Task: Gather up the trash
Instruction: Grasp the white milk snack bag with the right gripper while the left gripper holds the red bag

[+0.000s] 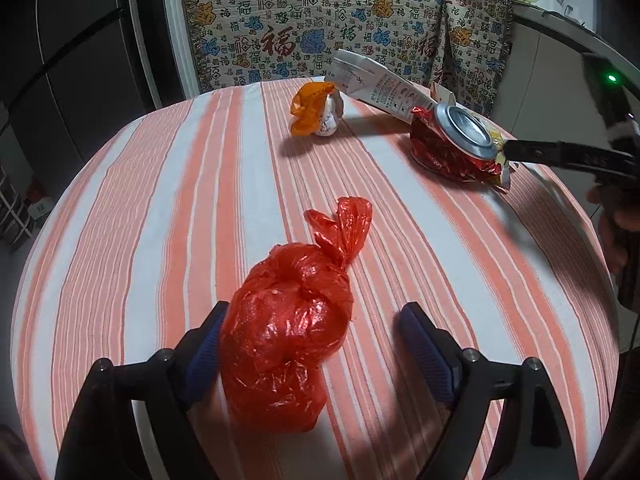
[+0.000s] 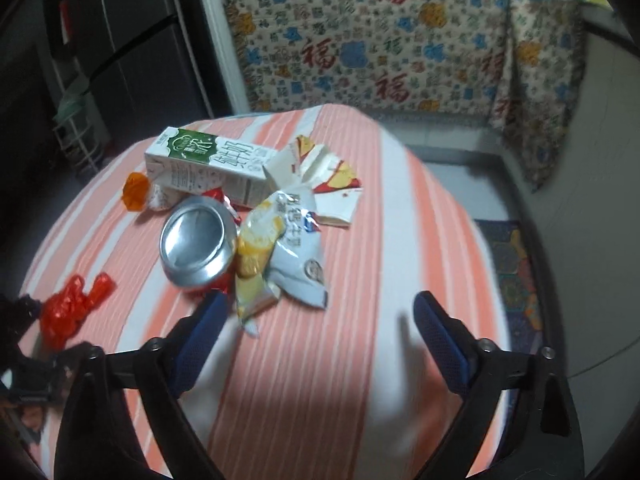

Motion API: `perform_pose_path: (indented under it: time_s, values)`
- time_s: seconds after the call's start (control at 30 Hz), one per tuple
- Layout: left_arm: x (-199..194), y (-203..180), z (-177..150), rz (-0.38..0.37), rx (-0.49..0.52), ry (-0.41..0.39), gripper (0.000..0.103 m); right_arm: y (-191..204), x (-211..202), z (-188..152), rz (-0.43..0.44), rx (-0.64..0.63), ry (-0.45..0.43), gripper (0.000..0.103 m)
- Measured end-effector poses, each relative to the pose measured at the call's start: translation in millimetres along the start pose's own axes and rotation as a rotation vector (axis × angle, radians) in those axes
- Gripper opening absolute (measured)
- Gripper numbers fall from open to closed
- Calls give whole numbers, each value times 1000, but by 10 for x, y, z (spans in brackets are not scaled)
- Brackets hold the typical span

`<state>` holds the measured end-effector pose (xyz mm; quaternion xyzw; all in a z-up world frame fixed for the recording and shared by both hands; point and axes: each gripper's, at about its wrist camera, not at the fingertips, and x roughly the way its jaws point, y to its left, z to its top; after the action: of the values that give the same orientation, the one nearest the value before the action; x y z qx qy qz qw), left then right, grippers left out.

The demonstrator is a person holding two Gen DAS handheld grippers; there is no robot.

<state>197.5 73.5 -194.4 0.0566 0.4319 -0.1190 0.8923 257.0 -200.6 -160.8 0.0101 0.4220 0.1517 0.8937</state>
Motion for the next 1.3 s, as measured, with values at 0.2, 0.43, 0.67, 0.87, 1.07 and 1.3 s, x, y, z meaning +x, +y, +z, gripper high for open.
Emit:
perform_pose_path:
  time_s: [0.2, 0.43, 0.67, 0.87, 1.07, 1.3]
  values:
    - [2, 16, 5, -2, -2, 0, 88, 74, 274, 133, 103, 11, 29, 40]
    - [3, 17, 3, -2, -4, -1, 88, 203, -267, -186, 138, -22, 57, 33]
    - [4, 22, 5, -2, -4, -1, 88, 733, -410, -787, 277, -167, 135, 45]
    - [6, 25, 6, -2, -4, -1, 88, 1054, -295, -904, 131, -349, 82, 81]
    - [12, 29, 12, -5, -6, 0, 88, 1157, -137, -877, 63, -340, 88, 98]
    - [11, 33, 11, -5, -7, -1, 88, 1120, -112, -827, 49, -325, 91, 101]
